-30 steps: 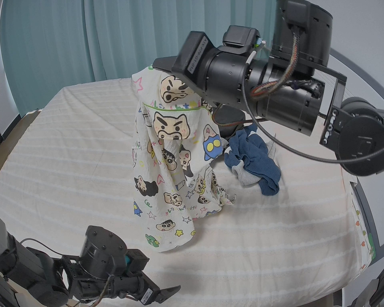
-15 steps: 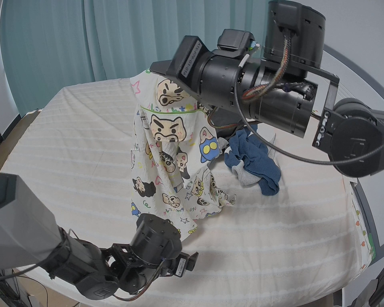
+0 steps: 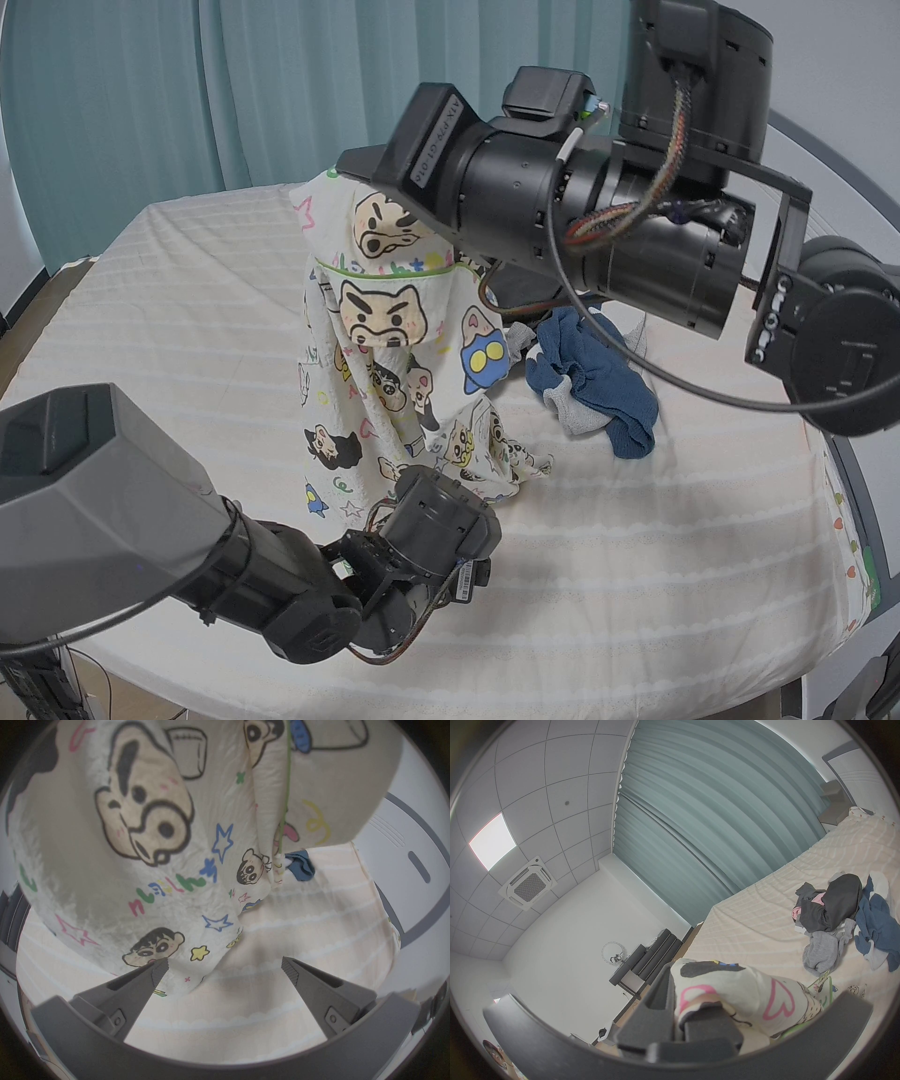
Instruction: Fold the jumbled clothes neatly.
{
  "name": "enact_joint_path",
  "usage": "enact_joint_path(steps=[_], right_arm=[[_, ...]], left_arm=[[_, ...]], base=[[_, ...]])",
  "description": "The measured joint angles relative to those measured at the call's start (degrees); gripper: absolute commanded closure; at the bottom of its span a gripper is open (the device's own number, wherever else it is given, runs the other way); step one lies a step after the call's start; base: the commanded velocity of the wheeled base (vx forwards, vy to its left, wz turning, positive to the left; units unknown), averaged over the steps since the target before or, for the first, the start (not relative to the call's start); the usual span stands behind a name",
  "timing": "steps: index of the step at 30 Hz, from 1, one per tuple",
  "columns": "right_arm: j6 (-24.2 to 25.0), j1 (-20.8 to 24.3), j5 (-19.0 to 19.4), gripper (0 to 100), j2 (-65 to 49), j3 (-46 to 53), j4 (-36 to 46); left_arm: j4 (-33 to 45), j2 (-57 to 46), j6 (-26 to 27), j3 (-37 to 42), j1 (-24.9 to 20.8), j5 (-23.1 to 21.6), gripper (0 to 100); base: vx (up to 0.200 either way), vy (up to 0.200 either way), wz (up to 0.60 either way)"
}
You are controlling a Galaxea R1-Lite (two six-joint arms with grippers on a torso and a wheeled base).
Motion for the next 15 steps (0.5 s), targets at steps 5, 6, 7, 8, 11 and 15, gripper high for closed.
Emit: enact_joint_path(steps=[5,6,7,8,11,15], right_arm=[[0.0,1.63,-0.49,100,-0.77,0.11,-0.02],[0.02,1.79,-0.49,100,-0.9,0.17,-0.02],[0.05,2.04,-0.49,100,-1.16,0.33,-0.02],[0.05,2.26,-0.49,100,-1.4,0.52,-0.02],[0.07,2.95,-0.51,100,-2.18,1.29,0.0],[0.11,3.47,-0.49,100,-2.97,2.68,-0.02]], left_arm=[[3.86,1.27,-2.3,-3.11,0.63,3.64,0],[4.02,1.34,-2.55,-3.3,0.69,3.94,0],[4.28,1.46,-2.88,-3.58,0.89,4.38,0],[4.41,1.54,-2.99,-3.72,1.07,4.52,0],[4.22,1.71,-3.18,-4.05,1.85,4.73,0],[3.82,1.67,-3.06,-4.19,2.18,4.92,0]], base=[[0.0,0.0,0.0],[0.0,0.0,0.0],[0.0,0.0,0.0],[0.0,0.0,0.0],[0.0,0.0,0.0],[0.0,0.0,0.0]])
